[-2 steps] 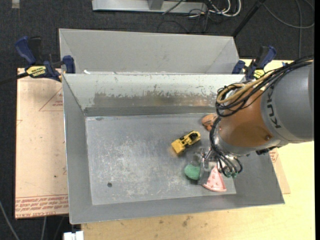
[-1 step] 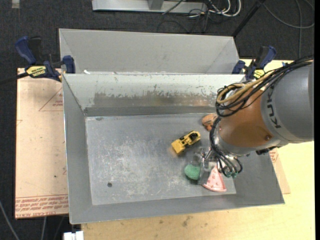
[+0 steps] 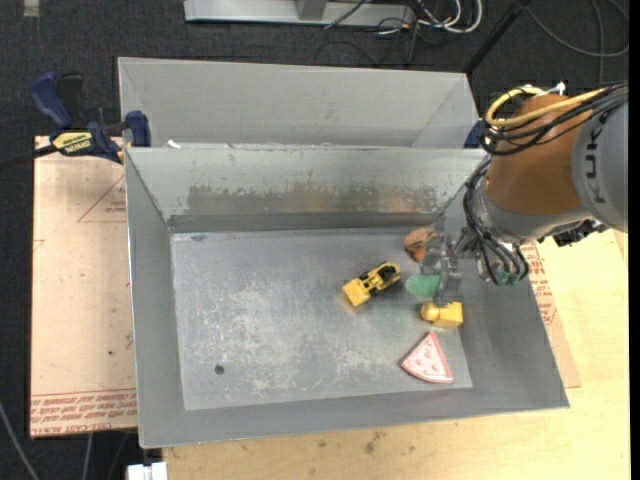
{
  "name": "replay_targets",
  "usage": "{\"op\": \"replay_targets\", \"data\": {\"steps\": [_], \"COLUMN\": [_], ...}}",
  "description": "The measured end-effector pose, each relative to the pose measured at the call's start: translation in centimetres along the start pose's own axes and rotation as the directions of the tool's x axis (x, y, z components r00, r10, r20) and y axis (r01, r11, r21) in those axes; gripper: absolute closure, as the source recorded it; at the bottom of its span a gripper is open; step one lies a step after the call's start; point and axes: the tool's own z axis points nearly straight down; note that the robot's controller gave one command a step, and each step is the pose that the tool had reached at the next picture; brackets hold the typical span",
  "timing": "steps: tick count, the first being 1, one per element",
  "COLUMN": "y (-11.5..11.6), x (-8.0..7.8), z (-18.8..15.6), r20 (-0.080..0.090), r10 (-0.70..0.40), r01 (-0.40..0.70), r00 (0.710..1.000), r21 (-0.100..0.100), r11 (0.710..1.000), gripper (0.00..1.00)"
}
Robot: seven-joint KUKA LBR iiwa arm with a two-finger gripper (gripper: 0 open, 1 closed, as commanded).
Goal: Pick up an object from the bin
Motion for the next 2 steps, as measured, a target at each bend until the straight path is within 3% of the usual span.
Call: {"op": "replay_targets", "data": {"steps": [1,2], "y": [0.0,-0.4], "x": [0.0,0.7], "z": [0.0,-4.8], "r20": [0.0,-0.007], "r10": [-0.001,0.004], "r01": [0.001,-0.004], "r00": [1.0,1.0], "r21": [0.0,-0.001], "r11": [1.0,1.0], "gripper": [1.0,1.0]}}
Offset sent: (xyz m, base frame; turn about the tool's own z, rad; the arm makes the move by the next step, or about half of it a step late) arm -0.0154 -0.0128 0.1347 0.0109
